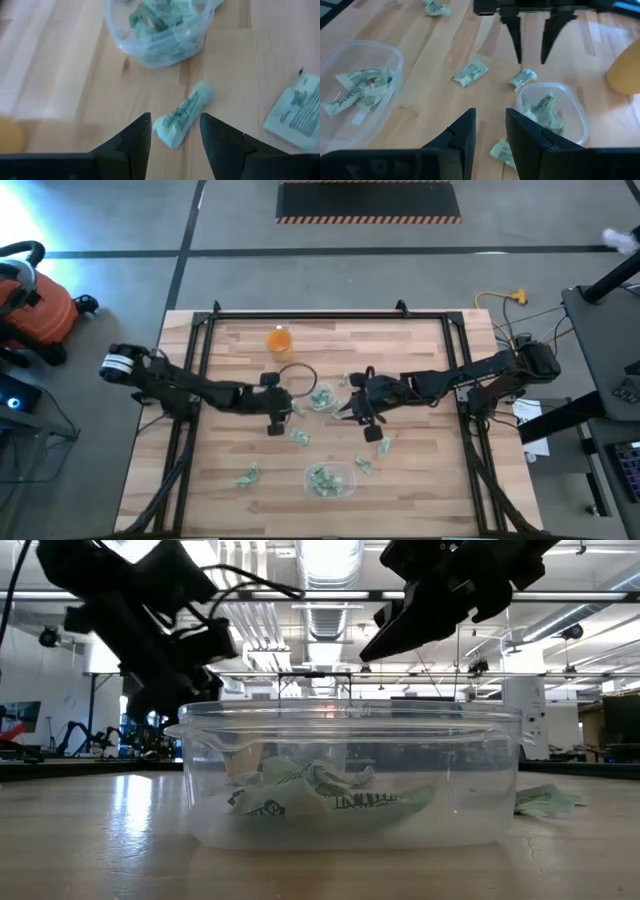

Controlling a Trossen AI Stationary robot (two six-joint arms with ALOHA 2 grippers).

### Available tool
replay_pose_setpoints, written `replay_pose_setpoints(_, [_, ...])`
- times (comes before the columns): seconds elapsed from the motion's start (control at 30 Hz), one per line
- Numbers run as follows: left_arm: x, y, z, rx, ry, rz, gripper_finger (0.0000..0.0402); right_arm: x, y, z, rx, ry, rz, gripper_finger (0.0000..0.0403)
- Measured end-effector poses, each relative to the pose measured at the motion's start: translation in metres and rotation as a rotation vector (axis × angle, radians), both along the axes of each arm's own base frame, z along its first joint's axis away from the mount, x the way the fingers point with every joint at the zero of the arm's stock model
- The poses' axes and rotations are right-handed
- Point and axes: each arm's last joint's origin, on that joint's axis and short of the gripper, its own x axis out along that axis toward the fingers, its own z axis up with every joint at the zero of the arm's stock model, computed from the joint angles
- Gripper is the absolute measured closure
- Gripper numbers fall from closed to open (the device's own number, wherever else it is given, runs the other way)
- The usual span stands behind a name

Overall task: Pick and place Stevia / Truvia into bins
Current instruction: Put the white stevia packet into the bottom transparent bin

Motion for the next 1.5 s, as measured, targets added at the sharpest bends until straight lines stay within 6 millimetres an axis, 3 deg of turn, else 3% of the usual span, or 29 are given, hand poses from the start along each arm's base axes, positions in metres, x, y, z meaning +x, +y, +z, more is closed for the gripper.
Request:
replay_pose_setpoints(0.2, [0.002, 0.021, -0.004, -0.068, -0.004, -0.062, 0.0249, -0.003, 0.002, -0.004, 0.030, 0.055, 0.009, 0.0303])
replay_pose_setpoints(0.73, [0.008, 0.028, -0.029, -0.068, 0.090, -0.125, 0.0254, -0.005, 0.003, -0.007, 0.030, 0.085, 0.008, 0.0313])
replay_pose_setpoints(0.9, [0.010, 0.028, -0.029, -0.074, 0.082, -0.125, 0.0292, -0.006, 0.004, -0.007, 0.032, 0.089, 0.009, 0.0321])
replay_pose_setpoints(1.17, [0.010, 0.028, -0.029, -0.079, 0.080, -0.107, 0.0390, -0.007, 0.005, -0.007, 0.049, 0.100, -0.001, 0.0324])
replay_pose_setpoints(1.5, [0.007, 0.022, -0.021, -0.091, 0.058, -0.095, 0.0398, -0.013, 0.005, -0.014, 0.054, 0.202, -0.021, 0.0334])
